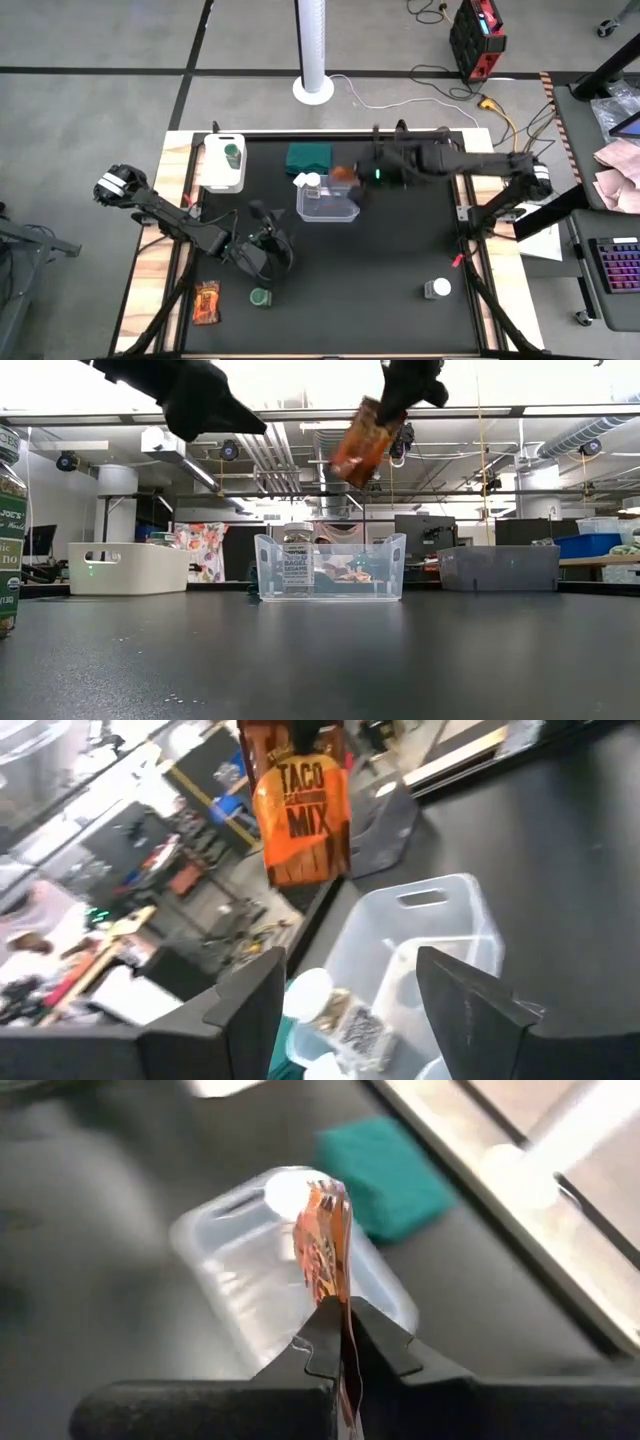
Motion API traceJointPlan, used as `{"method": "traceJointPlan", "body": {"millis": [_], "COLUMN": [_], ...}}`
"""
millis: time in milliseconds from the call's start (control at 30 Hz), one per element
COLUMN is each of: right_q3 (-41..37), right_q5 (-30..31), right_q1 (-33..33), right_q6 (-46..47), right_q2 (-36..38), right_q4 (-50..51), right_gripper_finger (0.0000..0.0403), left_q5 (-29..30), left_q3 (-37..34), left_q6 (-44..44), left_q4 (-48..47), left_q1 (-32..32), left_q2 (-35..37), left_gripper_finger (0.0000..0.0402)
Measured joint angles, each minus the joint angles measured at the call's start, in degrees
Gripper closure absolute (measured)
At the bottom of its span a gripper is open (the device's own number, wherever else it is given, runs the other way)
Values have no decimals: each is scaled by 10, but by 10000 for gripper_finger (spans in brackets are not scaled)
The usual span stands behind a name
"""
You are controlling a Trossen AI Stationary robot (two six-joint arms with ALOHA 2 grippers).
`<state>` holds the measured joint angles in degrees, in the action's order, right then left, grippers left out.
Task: Sort spices by type
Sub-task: Put the bottom right spice pack into the black bin
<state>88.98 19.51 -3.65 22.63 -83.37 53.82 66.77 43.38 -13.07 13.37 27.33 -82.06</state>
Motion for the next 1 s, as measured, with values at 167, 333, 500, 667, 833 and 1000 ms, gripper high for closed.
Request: {"method": "traceJointPlan", "body": {"millis": [167,333,500,667,833,1000], "right_q3": [19,22,17,3,-31,-70], "right_q5": [0,0,1,0,0,0], "right_q1": [-118,-230,-315,-363,-399,-431], "right_q6": [8,18,33,34,37,35], "right_q2": [-1,-2,-2,-2,-2,-3], "right_q4": [56,121,163,166,166,165], "right_gripper_finger": [394,394,394,394,394,394], "left_q5": [23,24,23,23,23,23], "left_q3": [0,0,0,0,0,0], "left_q6": [12,35,46,50,52,56], "left_q4": [-21,-44,-49,-49,-49,-49], "left_q1": [0,0,0,0,0,0], "left_q2": [0,0,0,0,0,0], "left_gripper_finger": [192,192,192,192,192,192]}}
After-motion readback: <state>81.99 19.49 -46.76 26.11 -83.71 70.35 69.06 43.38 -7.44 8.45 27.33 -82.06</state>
